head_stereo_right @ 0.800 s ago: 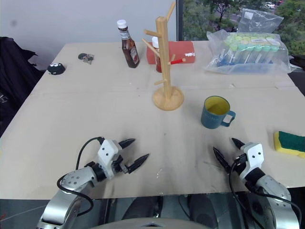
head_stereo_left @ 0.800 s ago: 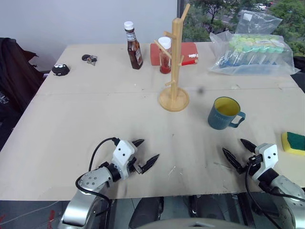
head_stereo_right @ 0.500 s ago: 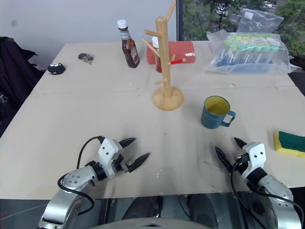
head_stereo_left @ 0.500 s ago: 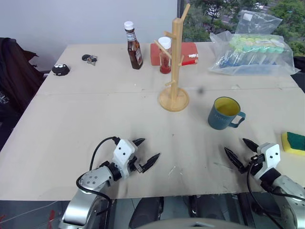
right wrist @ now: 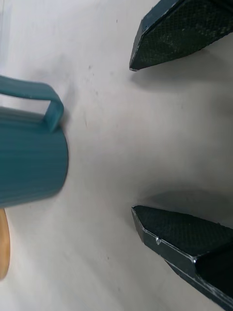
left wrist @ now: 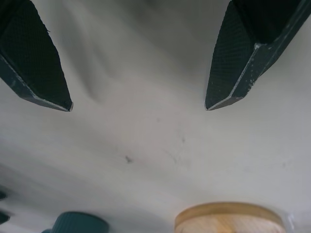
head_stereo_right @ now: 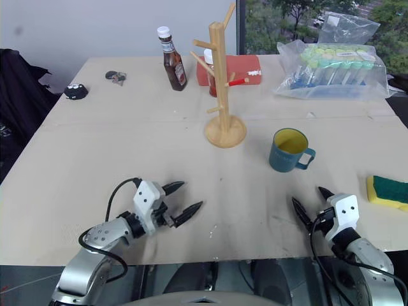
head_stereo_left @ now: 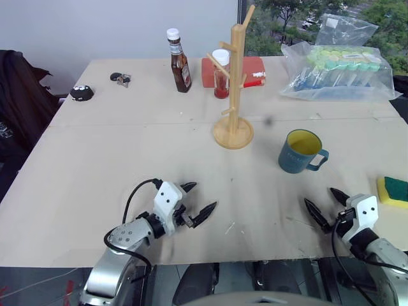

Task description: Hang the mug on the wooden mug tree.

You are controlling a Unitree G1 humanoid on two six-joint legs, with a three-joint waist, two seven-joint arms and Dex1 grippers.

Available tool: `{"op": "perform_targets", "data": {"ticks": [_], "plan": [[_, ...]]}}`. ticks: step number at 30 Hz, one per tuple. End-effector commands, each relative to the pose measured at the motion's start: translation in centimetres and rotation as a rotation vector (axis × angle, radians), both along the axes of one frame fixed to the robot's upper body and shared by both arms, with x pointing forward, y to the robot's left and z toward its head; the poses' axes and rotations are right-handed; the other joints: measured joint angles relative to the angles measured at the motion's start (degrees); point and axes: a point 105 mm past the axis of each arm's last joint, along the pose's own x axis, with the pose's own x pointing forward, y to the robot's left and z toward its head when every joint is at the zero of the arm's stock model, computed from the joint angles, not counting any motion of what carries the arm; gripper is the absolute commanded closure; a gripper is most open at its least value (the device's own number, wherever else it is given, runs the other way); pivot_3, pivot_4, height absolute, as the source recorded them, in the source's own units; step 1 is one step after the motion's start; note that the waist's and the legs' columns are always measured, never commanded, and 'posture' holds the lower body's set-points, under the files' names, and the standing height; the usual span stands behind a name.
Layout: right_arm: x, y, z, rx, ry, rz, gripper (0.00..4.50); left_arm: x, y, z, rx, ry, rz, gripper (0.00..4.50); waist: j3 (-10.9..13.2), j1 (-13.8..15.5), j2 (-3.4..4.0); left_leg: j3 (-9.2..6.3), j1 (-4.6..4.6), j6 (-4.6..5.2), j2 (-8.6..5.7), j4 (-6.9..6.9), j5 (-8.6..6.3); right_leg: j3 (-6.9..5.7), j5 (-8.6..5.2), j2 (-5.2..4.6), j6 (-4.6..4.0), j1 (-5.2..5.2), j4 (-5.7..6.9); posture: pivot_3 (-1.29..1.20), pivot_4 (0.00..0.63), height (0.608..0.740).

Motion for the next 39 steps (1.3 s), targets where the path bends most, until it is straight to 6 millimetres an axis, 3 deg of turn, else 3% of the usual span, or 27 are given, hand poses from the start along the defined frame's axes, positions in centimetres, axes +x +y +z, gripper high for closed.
{"op": "perform_targets", "data": {"ticks": [1, 10, 18, 21, 23, 29, 34, 39], "plan": [[1.2, -0.5, 2.4, -0.012, -0.085, -0.073, 0.02, -0.1, -1.0, 2.2, -0.041, -0.053, -0.073, 0.00, 0.0, -0.2, 0.00, 0.01, 0.00, 0.00, 0.00, 0.00, 0.00, 0.01, 0.00, 0.00, 0.00, 0.00, 0.00, 0.00, 0.150, 0.740], [5.1, 0.1, 4.6, -0.009, -0.152, -0.207, 0.02, -1.0, -2.9, 7.1, -0.123, -0.064, -0.347, 0.00, 0.0, -0.2, 0.03, -0.03, -0.02, -0.03, -0.01, -0.01, 0.01, -0.03, 0.04, 0.03, 0.04, -0.02, 0.00, 0.00, 0.150, 0.740], [6.6, 0.8, 4.2, -0.006, -0.155, -0.216, 0.02, -0.7, -4.3, 9.5, -0.108, -0.106, -0.415, 0.00, 0.0, -0.3, 0.03, -0.04, -0.07, -0.27, -0.04, -0.02, 0.15, -0.03, 0.12, 0.04, 0.16, -0.03, -0.04, 0.00, 0.150, 0.740], [7.2, 1.3, 3.9, 0.000, -0.156, -0.202, 0.78, -0.6, -4.5, 9.8, -0.108, -0.112, -0.419, 0.00, 0.0, -0.4, 0.05, 0.00, -0.04, -0.27, -0.04, -0.03, 0.16, 0.02, 0.12, 0.06, 0.17, -0.04, -0.04, 0.00, 0.150, 0.740], [7.8, 1.2, 3.8, 0.007, -0.158, -0.208, 1.81, -0.6, -4.7, 9.9, -0.107, -0.117, -0.423, 0.00, 0.0, -0.4, 0.06, 0.02, -0.03, -0.27, -0.03, -0.03, 0.16, 0.05, 0.12, 0.09, 0.16, -0.04, -0.04, 0.00, 0.150, 0.740], [9.0, 1.0, 3.8, 0.030, -0.185, -0.216, 4.33, -0.6, -4.8, 10.1, -0.107, -0.119, -0.428, 0.00, 0.1, -0.4, 0.06, 0.01, -0.04, -0.28, -0.03, -0.03, 0.16, 0.05, 0.12, 0.11, 0.16, -0.04, -0.04, 0.00, 0.150, 0.740], [9.8, 1.0, 4.0, 0.039, -0.198, -0.189, 4.45, -0.5, -4.7, 10.1, -0.114, -0.128, -0.418, 0.00, 0.1, -0.4, 0.06, 0.02, -0.04, -0.28, -0.03, -0.03, 0.17, 0.07, 0.13, 0.10, 0.16, -0.04, -0.04, 0.00, 0.150, 0.740], [10.2, 1.2, 5.4, -0.023, -0.226, -0.090, 4.45, -0.1, -4.4, 9.8, -0.126, -0.154, -0.361, 0.00, 0.1, -0.4, 0.08, 0.04, -0.04, -0.28, -0.03, -0.02, 0.16, 0.09, 0.13, 0.10, 0.16, -0.04, -0.04, 0.00, 0.150, 0.740]]}}
